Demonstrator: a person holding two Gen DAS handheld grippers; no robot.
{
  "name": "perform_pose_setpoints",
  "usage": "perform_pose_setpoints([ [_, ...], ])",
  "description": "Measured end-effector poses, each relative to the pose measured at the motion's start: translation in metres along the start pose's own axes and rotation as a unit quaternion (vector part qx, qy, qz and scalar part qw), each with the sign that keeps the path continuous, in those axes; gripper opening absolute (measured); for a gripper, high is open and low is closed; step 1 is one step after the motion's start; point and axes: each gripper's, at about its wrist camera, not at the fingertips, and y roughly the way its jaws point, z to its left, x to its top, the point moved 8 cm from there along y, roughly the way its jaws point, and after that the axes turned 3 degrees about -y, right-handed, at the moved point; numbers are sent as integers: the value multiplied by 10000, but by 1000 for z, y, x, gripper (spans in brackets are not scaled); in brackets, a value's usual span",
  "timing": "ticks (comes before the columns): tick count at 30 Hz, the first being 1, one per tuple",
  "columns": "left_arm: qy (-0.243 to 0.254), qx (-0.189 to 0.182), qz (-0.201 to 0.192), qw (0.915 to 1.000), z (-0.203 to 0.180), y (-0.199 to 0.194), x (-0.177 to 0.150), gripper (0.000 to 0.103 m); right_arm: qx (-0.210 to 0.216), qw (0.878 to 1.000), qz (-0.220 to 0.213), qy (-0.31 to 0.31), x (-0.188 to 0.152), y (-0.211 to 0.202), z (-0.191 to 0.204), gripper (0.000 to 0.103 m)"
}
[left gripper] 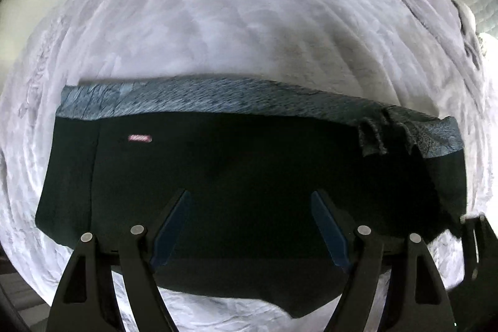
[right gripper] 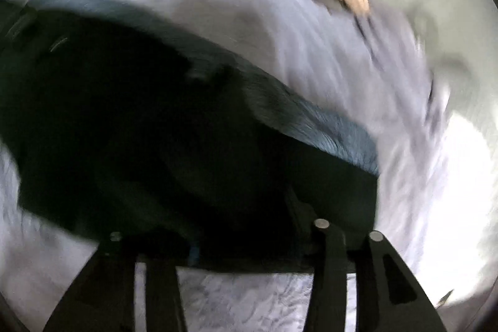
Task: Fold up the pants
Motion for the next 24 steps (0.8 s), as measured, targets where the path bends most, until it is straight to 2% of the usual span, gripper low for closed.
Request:
perform_pose_setpoints([
  [2, 37, -101, 17, 9999, 1, -2, -3, 80, 237, 9986, -347, -333, -3, -32, 20, 55],
  [3, 71, -142, 28, 9999, -1, -4, -5, 80, 392, 9978, -416, -320, -5, -42, 22, 55],
  [4, 114, -222, 45, 9997, -3, -8, -8, 80, 732, 9962, -448, -119, -9, -49, 20, 55],
  [5, 172, -359, 66, 9992, -9, -11, -10, 80, 1131, 9924, -440, 207, -10, -51, 17, 55],
  [6, 225, -484, 76, 9985, -15, -14, -12, 80, 1706, 9808, -386, 865, -15, -52, 3, 56],
  [7, 320, -671, 82, 9972, -27, -17, -14, 80, 2177, 9622, -291, 1612, -23, -49, -15, 56],
  [9, 476, -961, 125, 9942, -46, -21, -18, 80, 2903, 9073, -93, 3041, -44, -33, -50, 56],
  [10, 575, -1152, 185, 9915, -58, -21, -20, 80, 3301, 8548, 41, 4004, -61, -18, -73, 56],
  [11, 683, -1353, 287, 9880, -74, -19, -23, 80, 3529, 8128, 123, 4633, -74, -7, -87, 56],
  [12, 760, -1476, 384, 9854, -85, -16, -26, 80, 3649, 7871, 140, 4971, -83, 0, -94, 56],
  [13, 843, -1567, 468, 9829, -97, -12, -28, 77, 3838, 7488, 107, 5403, -93, 10, -106, 56],
  [14, 958, -1603, 503, 9811, -111, -6, -30, 71, 3976, 7251, 108, 5622, -99, 19, -111, 56],
  [15, 1021, -1597, 544, 9804, -117, -2, -32, 53, 4065, 7088, 161, 5763, -103, 27, -114, 56],
  [16, 1069, -1597, 668, 9791, -126, 4, -34, 40, 4127, 6979, 202, 5850, -106, 33, -113, 56],
  [18, 1012, -1718, 933, 9755, -139, 16, -38, 30, 4261, 6755, 251, 6013, -109, 45, -113, 54],
  [19, 991, -1729, 987, 9750, -143, 20, -38, 29, 4296, 6708, 249, 6041, -110, 47, -113, 44],
  [20, 987, -1681, 993, 9758, -145, 21, -37, 29, 4331, 6690, 260, 6035, -110, 48, -112, 15],
  [21, 988, -1652, 963, 9766, -146, 18, -36, 26, 4310, 6710, 334, 6023, -109, 52, -113, 6],
  [22, 999, -1654, 895, 9771, -145, 13, -35, 26, 4287, 6724, 382, 6022, -109, 51, -114, 6],
  [24, 1051, -1660, 712, 9779, -142, 0, -33, 26, 4439, 6686, 141, 5964, -101, 40, -119, 5],
])
